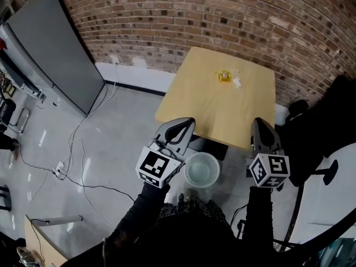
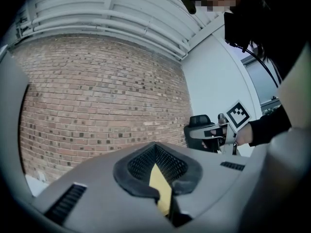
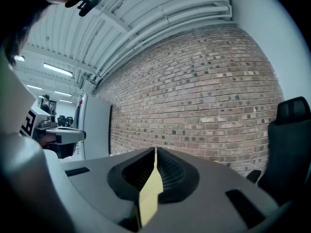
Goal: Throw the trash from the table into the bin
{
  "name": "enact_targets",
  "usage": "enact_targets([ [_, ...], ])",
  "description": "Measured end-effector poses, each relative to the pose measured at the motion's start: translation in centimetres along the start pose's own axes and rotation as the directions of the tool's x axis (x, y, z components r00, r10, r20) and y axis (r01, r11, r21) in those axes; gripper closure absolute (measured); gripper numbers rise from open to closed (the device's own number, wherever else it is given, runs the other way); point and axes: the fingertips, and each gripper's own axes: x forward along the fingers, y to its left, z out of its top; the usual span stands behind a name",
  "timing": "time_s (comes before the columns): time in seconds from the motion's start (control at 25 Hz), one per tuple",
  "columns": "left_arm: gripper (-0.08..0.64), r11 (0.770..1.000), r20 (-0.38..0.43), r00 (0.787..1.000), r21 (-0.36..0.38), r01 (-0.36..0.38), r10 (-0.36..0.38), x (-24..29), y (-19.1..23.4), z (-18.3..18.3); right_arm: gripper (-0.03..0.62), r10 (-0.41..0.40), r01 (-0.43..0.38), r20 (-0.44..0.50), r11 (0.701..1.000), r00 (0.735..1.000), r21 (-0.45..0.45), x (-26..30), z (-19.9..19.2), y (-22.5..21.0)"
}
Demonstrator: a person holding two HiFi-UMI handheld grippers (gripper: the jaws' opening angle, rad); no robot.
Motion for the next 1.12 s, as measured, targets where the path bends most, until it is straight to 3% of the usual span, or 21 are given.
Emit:
enact_targets([
  [0.32, 0.56, 0.999, 0.009, 0.999, -0.034, 0.031, -0.031, 2.7, 3.3, -0.9, 0.581, -0.042, 0.042, -0.009, 0.999, 0.999, -0.028, 2.6, 0.3, 0.1],
  [0.6, 0.56, 0.996, 0.004, 0.997, -0.045, 0.075, -0.074, 4.9, 2.9, -1.5, 0.581, -0.07, 0.069, -0.023, 0.997, 0.997, -0.03, 3.3, -0.1, -1.5],
  [1.12, 0.56, 0.998, -0.062, 0.998, -0.063, -0.031, 0.027, 11.0, 4.0, -3.9, 0.578, 0.039, -0.041, -0.093, 0.999, 0.995, -0.017, 10.3, -3.6, -6.3],
])
